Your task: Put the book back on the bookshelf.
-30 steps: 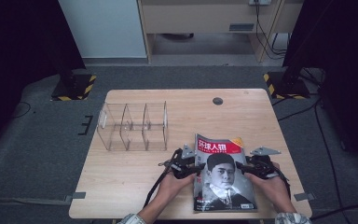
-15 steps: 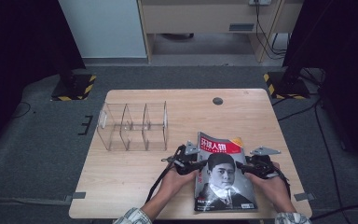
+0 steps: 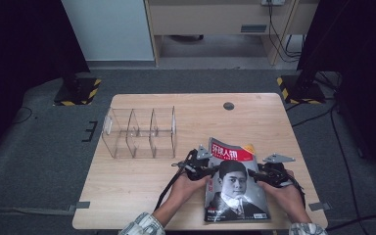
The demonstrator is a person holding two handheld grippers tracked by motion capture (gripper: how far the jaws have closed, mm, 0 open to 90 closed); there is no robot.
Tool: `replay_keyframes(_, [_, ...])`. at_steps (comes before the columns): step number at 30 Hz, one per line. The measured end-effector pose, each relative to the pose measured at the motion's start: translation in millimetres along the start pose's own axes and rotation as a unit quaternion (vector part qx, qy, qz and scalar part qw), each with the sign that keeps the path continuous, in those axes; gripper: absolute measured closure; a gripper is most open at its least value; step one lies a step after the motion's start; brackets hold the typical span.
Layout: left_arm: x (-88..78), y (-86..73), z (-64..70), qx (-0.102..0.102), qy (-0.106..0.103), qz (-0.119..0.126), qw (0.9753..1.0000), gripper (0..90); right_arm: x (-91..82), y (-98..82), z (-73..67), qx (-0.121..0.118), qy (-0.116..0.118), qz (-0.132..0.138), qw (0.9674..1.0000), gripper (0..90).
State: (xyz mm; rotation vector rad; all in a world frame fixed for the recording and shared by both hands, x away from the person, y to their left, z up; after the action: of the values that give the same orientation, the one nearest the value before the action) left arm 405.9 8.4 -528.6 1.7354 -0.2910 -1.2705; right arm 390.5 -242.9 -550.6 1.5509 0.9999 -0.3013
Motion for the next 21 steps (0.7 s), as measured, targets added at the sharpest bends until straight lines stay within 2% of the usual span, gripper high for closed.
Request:
replay_keyframes(9, [4.3,5.7,-4.8,-0.005,-0.006,-0.001,1.0,64.4,1.2,0.7,0.0,-0.001,0.002,0.001,1.0,49.8])
replay_keyframes(15, [8.8,13.7,-11.9,-0.01,-0.007,-0.002,0.9999,60.3,2.4,1.6,0.1,-0.003,0.006,0.001,1.0,50.1])
replay_keyframes(21, [9.4,26.1,-15.7,-0.024,-0.023,0.001,0.9994,47.5,2.4,1.5,0.0,-0.004,0.005,0.002,1.0,50.1])
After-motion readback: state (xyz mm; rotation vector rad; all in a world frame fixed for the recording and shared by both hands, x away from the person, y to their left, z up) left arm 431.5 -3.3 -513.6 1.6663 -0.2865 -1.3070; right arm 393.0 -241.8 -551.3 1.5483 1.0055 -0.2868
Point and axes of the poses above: each handheld gripper's, and its own axes: x roughly forward along the jaws, y roughly out of its top, z roughly to its right, the point moved 3 cm from there along x, roughly forward along the jaws, and after that the axes turned 13 degrees about x, right-handed, at the moved point
